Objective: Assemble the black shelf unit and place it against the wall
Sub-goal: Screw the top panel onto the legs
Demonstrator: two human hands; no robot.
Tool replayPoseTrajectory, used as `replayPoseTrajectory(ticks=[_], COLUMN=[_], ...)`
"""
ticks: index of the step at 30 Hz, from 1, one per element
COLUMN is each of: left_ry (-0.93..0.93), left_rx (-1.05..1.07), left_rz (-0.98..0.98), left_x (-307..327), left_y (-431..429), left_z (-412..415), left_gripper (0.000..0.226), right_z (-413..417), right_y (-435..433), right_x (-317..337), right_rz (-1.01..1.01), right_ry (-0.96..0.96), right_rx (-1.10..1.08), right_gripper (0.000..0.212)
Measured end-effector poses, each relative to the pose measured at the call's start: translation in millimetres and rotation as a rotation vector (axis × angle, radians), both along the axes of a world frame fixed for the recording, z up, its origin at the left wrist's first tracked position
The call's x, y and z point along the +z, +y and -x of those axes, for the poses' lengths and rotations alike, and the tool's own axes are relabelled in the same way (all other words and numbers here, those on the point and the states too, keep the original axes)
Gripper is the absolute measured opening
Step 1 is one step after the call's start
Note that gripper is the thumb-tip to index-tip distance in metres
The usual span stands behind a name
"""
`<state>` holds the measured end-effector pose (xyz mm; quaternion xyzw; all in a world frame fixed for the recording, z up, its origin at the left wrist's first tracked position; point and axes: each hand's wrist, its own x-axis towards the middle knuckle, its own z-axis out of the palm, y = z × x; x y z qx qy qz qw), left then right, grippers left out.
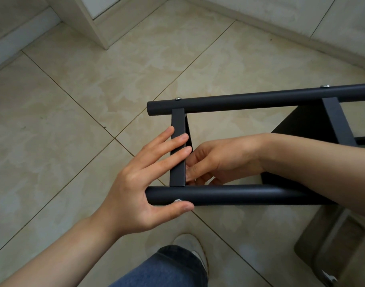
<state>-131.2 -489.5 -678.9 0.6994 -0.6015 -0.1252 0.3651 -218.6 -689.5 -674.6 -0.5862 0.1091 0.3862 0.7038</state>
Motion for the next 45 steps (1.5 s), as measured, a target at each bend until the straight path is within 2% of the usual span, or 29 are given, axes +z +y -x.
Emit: replayPoseTrajectory(ticks=[4, 9, 14, 18, 20, 23, 25, 28, 32, 35, 36, 38, 41, 45], left_ry=[0.029, 0.071, 0.086, 0.088, 0.154, 0.452, 0.636, 0.772, 0.809, 0.755, 0.734, 0.692, 0.695, 0.731], left_rx=[-0.006, 0.007, 0.069, 0.185, 0.251, 0.396, 0.458, 0.454, 0.427, 0.377, 0.355, 0.319, 0.281, 0.302], left_rz=[-0.007, -0.027, -0.064, -0.076, -0.074, -0.100, -0.148, -0.195, -0.305, -0.467, -0.485, -0.455, -0.360, -0.326], left_x=[-0.7, 0.8, 4.2, 6.4, 6.3, 5.2, 0.9, -3.4, 2.9, 7.4, 6.0, 4.5, -0.7, -4.0], left_y=[0.9, 3.0, 9.0, 15.5, 17.5, 20.3, 21.3, 18.6, 14.3, 12.3, 11.8, 10.4, 11.0, 7.4], left_z=[0.5, 1.8, 7.7, 19.0, 25.2, 35.1, 37.5, 37.3, 43.2, 49.3, 49.9, 50.0, 46.8, 47.5], left_gripper=[0.072, 0.072, 0.071, 0.072, 0.078, 0.097, 0.104, 0.092, 0.071, 0.088, 0.087, 0.074, 0.094, 0.093], right_z=[1.9, 13.6, 29.5, 36.5, 38.4, 44.3, 50.3, 59.2, 70.1, 78.5, 81.4, 87.5, 96.1, 105.5], right_y=[1.0, 2.5, 4.5, 8.8, 12.2, 16.3, 17.6, 17.7, 15.4, 17.0, 17.9, 19.7, 22.5, 20.4], right_x=[4.4, 16.0, 41.6, 55.8, 61.6, 71.7, 77.5, 81.8, 84.4, 86.5, 87.7, 90.9, 93.6, 94.1], right_rz=[0.029, 0.028, 0.101, 0.298, 0.421, 0.588, 0.664, 0.773, 0.995, 1.139, 1.191, 1.297, 1.428, 1.528], right_ry=[-0.005, -0.046, -0.081, -0.149, -0.196, -0.283, -0.310, -0.314, -0.345, -0.339, -0.336, -0.341, -0.373, -0.399], right_rx=[-0.013, -0.016, 0.039, 0.100, 0.144, 0.228, 0.258, 0.294, 0.364, 0.433, 0.471, 0.565, 0.668, 0.684], right_gripper=[0.034, 0.014, 0.035, 0.047, 0.050, 0.037, 0.037, 0.042, 0.040, 0.042, 0.046, 0.055, 0.075, 0.087])
